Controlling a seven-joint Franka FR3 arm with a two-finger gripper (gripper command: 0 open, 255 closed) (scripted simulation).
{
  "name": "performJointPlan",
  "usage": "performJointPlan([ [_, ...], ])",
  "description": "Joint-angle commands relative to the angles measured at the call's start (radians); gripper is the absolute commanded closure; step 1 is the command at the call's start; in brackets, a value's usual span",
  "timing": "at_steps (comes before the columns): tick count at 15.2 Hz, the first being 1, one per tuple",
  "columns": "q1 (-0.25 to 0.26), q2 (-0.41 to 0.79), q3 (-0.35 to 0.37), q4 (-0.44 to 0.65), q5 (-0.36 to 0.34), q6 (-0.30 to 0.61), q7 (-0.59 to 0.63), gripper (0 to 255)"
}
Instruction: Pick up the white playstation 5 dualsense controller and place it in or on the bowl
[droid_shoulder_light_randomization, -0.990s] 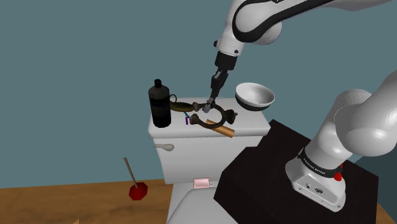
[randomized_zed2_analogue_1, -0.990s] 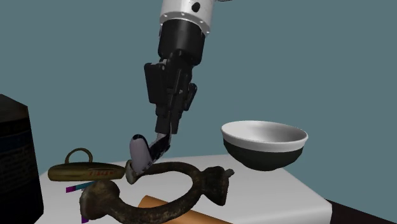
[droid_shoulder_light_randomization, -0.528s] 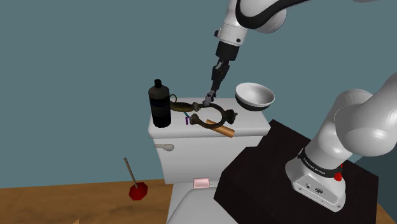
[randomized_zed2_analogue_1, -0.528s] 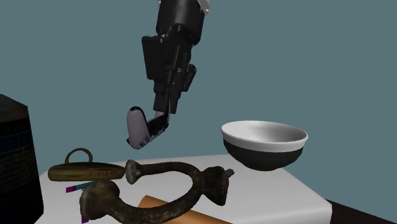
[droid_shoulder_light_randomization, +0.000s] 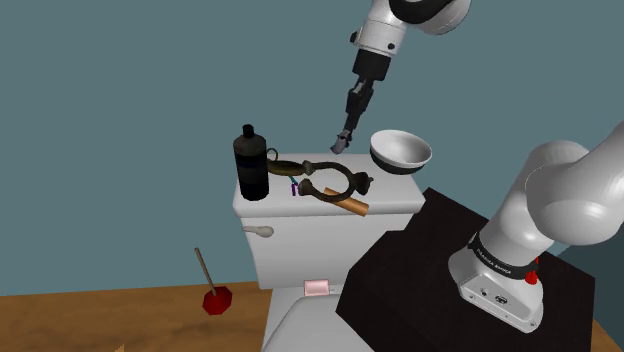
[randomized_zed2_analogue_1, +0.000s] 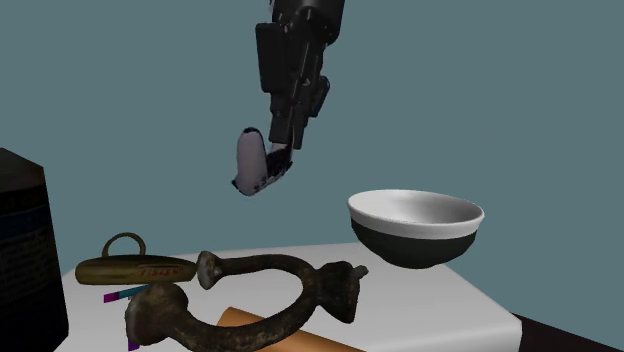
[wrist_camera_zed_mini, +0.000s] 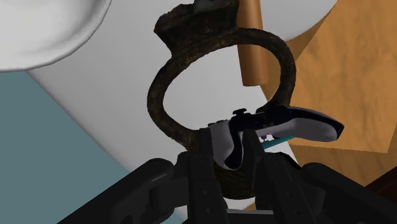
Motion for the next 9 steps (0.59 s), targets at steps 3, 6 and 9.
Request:
performJointPlan([
  [3,-0.045,-0.068,-0.062,-0.041,-0.039,-0.047,-0.074,255],
  [6,-0.082,-0.113,-0.112,-0.066,-0.075,-0.082,-0.133,255],
  [9,-0.120,-0.149,-0.165,-0.080,-0.115,-0.117,-0.194,255],
])
